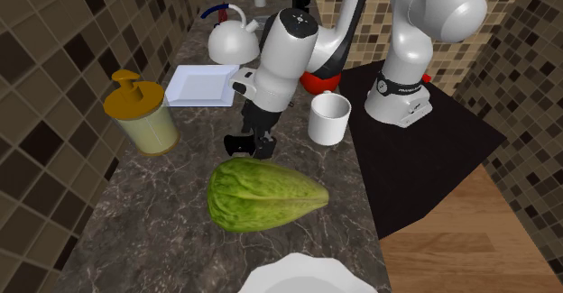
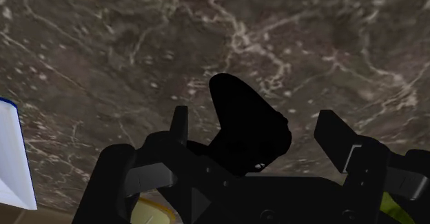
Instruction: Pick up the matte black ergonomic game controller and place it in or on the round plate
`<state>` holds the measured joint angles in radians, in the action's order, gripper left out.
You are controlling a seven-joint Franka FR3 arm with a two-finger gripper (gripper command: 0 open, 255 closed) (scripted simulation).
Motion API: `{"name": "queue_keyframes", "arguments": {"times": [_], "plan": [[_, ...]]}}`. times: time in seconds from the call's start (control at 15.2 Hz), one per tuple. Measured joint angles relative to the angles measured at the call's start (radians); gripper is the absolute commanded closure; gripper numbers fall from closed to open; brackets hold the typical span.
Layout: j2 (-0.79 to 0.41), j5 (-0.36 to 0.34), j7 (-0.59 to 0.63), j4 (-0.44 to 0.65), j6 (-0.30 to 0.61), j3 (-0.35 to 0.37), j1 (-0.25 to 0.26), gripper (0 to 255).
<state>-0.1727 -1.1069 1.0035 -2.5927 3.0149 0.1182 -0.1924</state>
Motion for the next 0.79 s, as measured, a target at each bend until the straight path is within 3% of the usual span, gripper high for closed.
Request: {"name": "queue_keyframes", "arguments": {"times": [0.07,0.73,0.79], "plan": [[0.0,0.0,0.0,0.0,0.0,0.0,0.0,255],[0.005,-0.013,0.013,0.003,0.009,0.001,0.007,255],[0.012,0.013,-0.011,-0.004,0.003,0.008,-0.001,255]]}}
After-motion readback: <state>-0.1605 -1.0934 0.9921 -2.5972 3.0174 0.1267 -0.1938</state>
